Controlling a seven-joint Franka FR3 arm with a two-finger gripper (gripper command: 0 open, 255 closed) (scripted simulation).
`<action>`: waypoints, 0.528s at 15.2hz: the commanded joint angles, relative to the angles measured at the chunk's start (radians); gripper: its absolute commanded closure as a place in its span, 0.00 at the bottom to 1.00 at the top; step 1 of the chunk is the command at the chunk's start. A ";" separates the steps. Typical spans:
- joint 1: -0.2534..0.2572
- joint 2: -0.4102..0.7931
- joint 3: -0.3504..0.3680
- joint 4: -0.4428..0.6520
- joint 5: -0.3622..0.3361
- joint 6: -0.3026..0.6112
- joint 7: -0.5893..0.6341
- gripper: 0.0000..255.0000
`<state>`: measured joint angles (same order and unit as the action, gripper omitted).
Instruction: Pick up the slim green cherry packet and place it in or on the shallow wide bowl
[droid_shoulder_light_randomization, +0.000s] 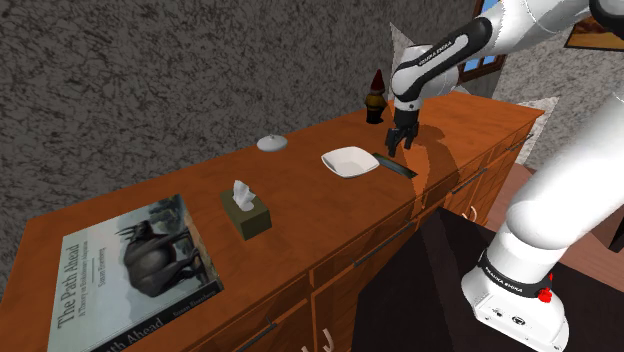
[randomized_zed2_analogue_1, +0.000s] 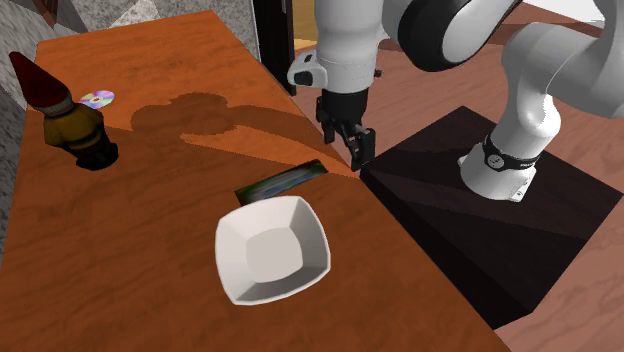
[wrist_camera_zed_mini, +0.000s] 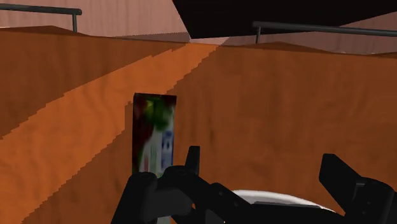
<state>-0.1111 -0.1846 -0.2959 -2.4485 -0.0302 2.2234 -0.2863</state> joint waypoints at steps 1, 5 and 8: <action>-0.004 0.079 -0.018 0.039 0.018 0.046 -0.032 0.00; -0.019 0.234 -0.044 0.122 0.071 0.124 -0.104 0.00; -0.041 0.350 -0.050 0.197 0.121 0.169 -0.159 0.00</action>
<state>-0.1458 0.1224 -0.3451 -2.2795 0.0719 2.3752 -0.4275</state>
